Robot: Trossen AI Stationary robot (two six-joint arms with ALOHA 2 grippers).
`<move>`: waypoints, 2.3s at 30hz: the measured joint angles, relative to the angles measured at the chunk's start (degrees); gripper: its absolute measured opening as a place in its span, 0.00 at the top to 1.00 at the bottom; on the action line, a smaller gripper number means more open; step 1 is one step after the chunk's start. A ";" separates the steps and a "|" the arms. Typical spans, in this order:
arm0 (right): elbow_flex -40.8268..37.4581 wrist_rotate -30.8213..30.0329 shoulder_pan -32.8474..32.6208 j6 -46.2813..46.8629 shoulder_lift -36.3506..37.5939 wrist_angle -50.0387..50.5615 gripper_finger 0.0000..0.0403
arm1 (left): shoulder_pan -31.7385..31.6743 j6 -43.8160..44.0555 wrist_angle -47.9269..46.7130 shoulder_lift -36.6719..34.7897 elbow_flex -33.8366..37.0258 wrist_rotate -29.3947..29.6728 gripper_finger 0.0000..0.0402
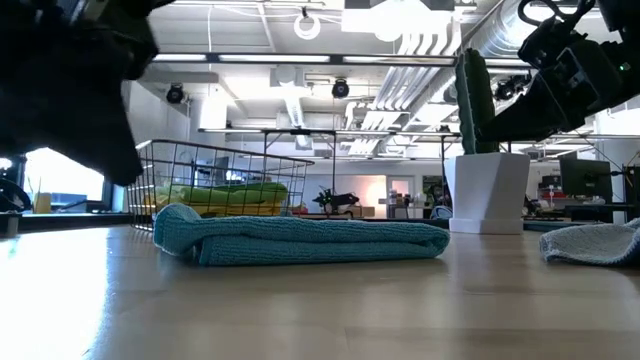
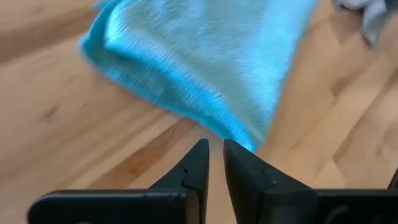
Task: Fold microfiber towels
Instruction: Put the folded light blue microfiber towel into the wire basket
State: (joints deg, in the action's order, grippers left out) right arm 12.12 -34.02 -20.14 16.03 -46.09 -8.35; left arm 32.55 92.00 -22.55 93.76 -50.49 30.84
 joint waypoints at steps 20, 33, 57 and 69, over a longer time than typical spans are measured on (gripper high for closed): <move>0.00 0.00 0.02 0.02 -0.02 0.13 0.62 | -6.50 22.71 21.61 2.70 11.36 1.83 0.35; 0.00 0.00 0.00 0.00 -0.02 0.95 0.62 | -15.76 10.52 31.69 9.19 8.77 -5.15 0.36; 0.02 0.02 0.02 0.02 -0.02 1.30 0.62 | -20.24 -11.50 37.03 10.93 8.78 -14.68 0.99; 0.02 0.02 0.00 0.02 0.00 1.55 0.62 | -26.94 -52.61 28.22 2.74 6.07 -17.79 1.00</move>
State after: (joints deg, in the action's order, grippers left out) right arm 12.14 -34.00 -20.14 16.05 -46.09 -6.80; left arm 5.61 39.39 5.67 96.49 -44.42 13.05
